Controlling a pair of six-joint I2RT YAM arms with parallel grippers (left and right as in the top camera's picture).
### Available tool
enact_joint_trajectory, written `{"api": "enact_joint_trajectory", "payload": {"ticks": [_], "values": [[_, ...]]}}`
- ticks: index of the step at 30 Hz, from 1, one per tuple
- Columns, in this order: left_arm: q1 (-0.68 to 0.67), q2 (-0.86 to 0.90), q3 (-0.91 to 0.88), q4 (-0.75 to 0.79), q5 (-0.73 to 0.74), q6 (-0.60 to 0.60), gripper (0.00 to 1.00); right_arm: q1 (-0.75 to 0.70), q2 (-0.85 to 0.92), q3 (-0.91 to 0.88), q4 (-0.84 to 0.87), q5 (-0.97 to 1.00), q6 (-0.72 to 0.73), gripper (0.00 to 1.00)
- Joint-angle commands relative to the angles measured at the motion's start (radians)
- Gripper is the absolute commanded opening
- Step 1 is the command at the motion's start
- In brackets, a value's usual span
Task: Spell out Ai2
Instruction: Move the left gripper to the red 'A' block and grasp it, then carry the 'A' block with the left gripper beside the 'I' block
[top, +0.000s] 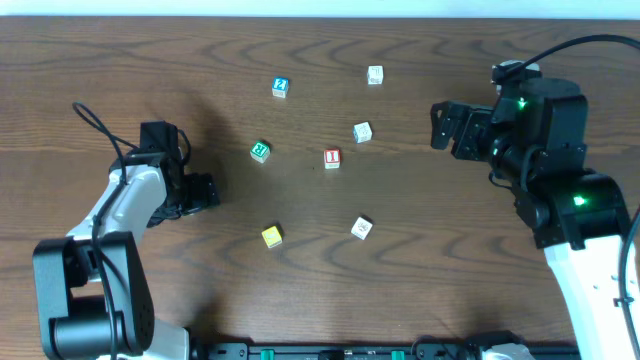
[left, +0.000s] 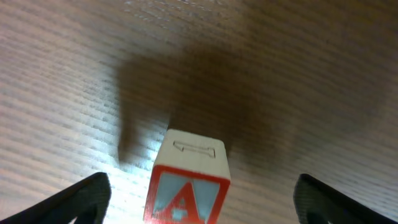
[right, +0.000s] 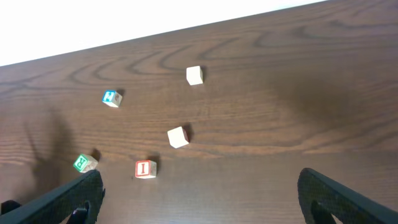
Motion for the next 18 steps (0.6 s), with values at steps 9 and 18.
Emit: {"api": "enact_joint_trajectory", "payload": {"ticks": [9,18], "values": [[0.002,0.031,-0.006,0.011,0.000,0.034,0.57,-0.008,0.004,0.011,0.018,0.000,0.004,0.96],[0.002,0.031,-0.006,0.012,-0.001,0.041,0.42,-0.008,0.009,0.011,0.019,0.000,0.004,0.95]]}}
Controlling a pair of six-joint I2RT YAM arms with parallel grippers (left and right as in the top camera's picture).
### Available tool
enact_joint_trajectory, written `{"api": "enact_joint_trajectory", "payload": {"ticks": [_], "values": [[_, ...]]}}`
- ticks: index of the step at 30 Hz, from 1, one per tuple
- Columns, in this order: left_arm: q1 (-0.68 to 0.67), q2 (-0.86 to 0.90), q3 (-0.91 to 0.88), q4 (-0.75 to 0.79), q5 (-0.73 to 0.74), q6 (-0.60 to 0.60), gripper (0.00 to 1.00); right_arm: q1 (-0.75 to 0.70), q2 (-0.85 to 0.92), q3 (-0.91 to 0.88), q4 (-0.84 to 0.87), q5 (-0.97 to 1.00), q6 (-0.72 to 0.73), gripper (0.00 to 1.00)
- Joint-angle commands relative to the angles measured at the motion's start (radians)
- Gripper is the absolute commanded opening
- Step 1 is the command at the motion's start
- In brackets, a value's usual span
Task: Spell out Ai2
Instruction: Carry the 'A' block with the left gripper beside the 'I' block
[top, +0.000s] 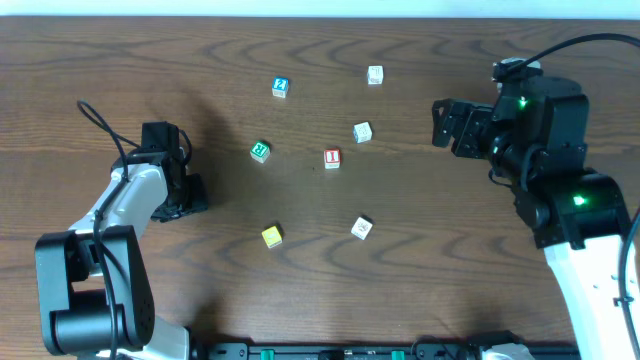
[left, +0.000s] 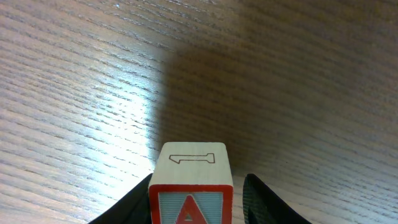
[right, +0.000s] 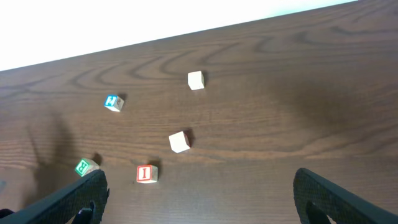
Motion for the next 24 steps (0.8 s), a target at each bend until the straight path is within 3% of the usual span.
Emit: {"api": "enact_joint_trajectory", "payload": {"ticks": [1,11,17,24], "values": [[0.002,0.014,-0.006,0.000,0.000,0.008,0.42,-0.008,0.009,0.011,0.003,0.000,0.004,0.95],[0.002,0.014,0.043,-0.004,0.000,0.022,0.27,-0.008,0.016,0.011,0.010,0.000,0.003,0.96],[-0.001,0.014,0.163,-0.052,0.000,0.033,0.06,-0.008,0.016,0.011,0.017,0.000,0.002,0.97],[-0.124,0.014,0.312,-0.075,0.121,0.034,0.06,-0.009,0.013,0.013,0.055,0.000,-0.049,0.98]]}}
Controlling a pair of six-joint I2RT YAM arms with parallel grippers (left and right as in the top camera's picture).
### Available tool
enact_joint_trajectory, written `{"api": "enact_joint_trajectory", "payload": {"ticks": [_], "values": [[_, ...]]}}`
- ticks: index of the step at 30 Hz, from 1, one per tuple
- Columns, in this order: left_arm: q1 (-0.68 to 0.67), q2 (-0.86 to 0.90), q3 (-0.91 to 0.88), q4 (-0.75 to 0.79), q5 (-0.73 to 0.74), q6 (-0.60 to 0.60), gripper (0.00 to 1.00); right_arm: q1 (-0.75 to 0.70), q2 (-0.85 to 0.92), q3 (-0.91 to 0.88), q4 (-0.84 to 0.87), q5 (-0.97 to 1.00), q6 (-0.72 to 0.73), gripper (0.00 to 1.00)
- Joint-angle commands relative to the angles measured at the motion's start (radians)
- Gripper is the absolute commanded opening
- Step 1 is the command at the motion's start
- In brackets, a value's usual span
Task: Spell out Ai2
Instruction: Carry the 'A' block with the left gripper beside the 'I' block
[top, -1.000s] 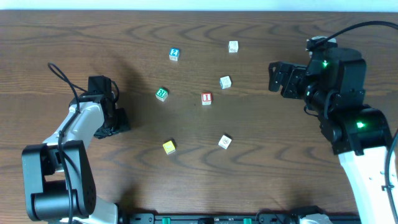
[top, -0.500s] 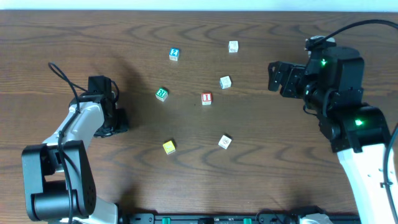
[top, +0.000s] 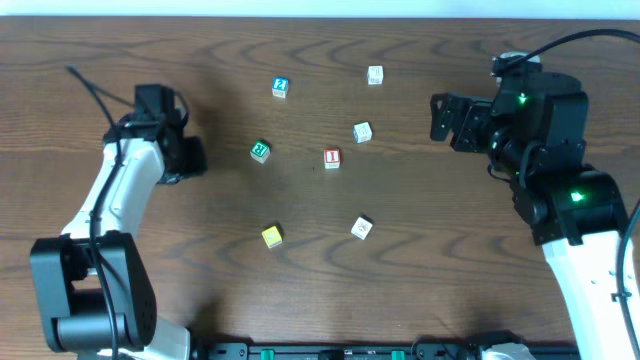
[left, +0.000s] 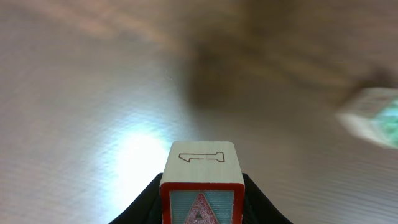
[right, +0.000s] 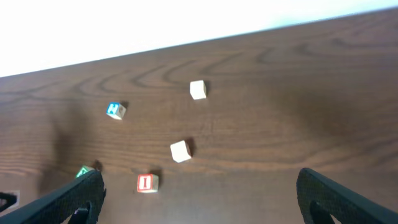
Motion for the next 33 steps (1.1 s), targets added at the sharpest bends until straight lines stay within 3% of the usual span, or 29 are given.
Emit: {"api": "enact_joint_trajectory", "payload": {"ticks": [1,5,8,11,22,33], "values": [[-0.100,0.012,0.078,0.002,0.090,0.018,0.06,-0.012,0.000,0.015,0.000,0.000,-0.034,0.98],[-0.277,0.013,0.127,0.023,0.005,0.029,0.06,-0.032,-0.026,0.016,-0.024,0.000,-0.052,0.98],[-0.421,0.013,0.135,0.050,-0.151,-0.024,0.06,-0.076,-0.073,0.016,-0.058,-0.001,-0.060,0.98],[-0.497,0.027,0.135,0.071,-0.192,-0.093,0.06,-0.123,-0.124,0.016,-0.095,-0.006,-0.060,0.99],[-0.538,0.221,0.229,0.059,-0.113,-0.305,0.06,-0.161,-0.174,0.016,-0.196,-0.056,-0.097,0.99],[-0.544,0.342,0.335,-0.014,-0.109,-0.336,0.06,-0.161,-0.173,0.016,-0.198,-0.056,-0.097,0.99]]}}
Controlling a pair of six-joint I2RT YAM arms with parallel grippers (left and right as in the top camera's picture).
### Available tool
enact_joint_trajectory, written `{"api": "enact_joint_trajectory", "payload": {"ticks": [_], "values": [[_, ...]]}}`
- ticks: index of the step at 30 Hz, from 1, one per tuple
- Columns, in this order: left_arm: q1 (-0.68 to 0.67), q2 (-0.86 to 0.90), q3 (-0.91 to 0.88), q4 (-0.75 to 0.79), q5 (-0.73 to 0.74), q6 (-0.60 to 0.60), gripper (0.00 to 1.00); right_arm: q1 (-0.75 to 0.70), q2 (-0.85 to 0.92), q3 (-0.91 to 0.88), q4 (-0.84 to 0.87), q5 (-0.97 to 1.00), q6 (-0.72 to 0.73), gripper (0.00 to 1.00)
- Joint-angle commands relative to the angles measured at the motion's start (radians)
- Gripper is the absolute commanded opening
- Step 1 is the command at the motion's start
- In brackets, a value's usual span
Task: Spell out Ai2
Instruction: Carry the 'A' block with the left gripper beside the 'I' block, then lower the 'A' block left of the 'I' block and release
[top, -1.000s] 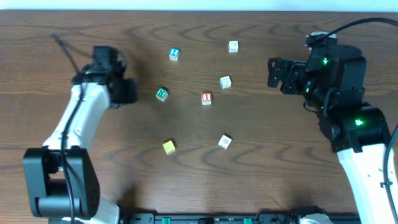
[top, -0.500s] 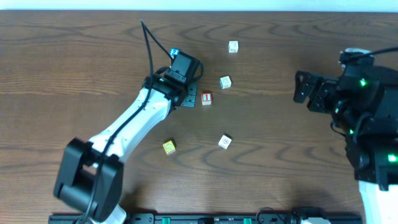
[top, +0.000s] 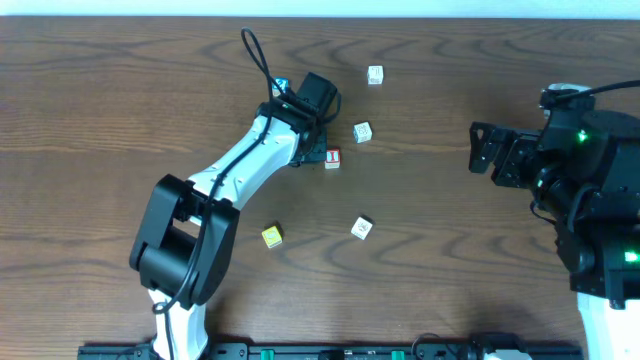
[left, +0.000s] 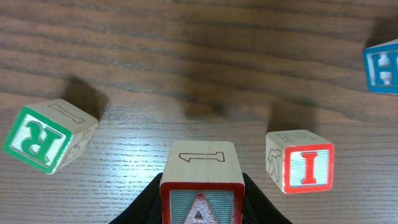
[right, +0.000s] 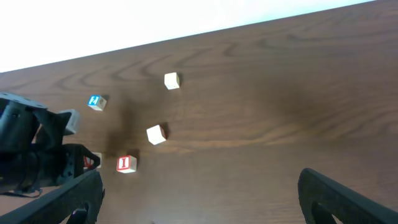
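My left gripper (left: 201, 202) is shut on a red-framed A block (left: 200, 180) whose top face shows an outlined 1. It holds the block low over the table, between a green R block (left: 46, 134) on the left and the red I block (left: 303, 168) on the right. Overhead, the left gripper (top: 303, 148) sits just left of the I block (top: 331, 158), and the arm hides the R block. My right gripper (top: 487, 150) hangs open at the right side, far from the blocks, its fingers (right: 65, 199) wide apart.
A blue block (top: 281, 86) lies behind the left arm. Pale blocks lie at the back (top: 374, 74), right of the I block (top: 362, 132) and nearer the front (top: 361, 227). A yellow block (top: 272, 236) lies front of centre.
My left gripper, still shut on the A block, has moved from the table's left side to the middle, beside the I block. The right arm has shifted to the right.
At first my left gripper stood open around the A block at the table's left side. Then it was shut on the block. Later it held the block farther back on the left, and now it holds it between the R and I blocks.
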Motion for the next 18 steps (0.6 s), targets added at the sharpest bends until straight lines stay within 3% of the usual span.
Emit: {"api": "enact_joint_trajectory", "payload": {"ticks": [1,18], "values": [[-0.004,0.034,0.019,-0.004,0.006,-0.024,0.06,-0.014,0.000,0.013,-0.002,-0.008,-0.016,0.99],[-0.035,0.091,0.019,0.024,0.050,-0.039,0.05,-0.014,0.030,0.013,-0.003,-0.011,-0.016,0.99]]}}
